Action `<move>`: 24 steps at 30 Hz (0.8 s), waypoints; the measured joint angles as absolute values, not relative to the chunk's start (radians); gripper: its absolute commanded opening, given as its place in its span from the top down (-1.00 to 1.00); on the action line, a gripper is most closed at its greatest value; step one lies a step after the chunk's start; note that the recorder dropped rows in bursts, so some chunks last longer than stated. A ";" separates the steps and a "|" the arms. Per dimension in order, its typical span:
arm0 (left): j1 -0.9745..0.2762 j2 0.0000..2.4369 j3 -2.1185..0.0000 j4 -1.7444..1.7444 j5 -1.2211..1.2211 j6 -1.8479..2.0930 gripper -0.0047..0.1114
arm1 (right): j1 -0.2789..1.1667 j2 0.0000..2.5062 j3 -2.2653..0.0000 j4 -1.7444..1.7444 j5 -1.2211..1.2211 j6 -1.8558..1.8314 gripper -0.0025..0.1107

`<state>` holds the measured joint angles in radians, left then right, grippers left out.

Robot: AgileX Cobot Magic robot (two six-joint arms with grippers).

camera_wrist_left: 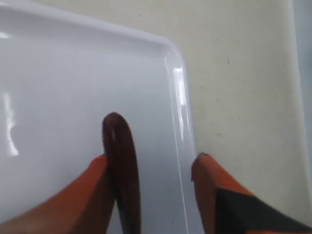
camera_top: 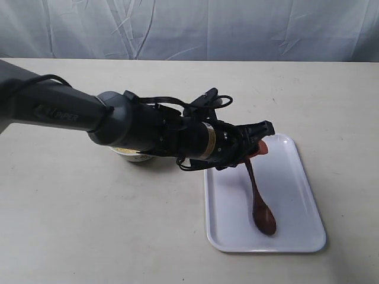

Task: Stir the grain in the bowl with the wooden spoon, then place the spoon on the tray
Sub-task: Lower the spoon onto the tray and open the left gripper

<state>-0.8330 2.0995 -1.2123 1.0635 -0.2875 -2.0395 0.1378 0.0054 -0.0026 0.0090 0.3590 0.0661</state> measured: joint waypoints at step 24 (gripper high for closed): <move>-0.833 2.059 -1.212 1.452 -0.069 -2.083 0.10 | 0.138 0.005 -0.003 0.009 0.359 0.066 0.96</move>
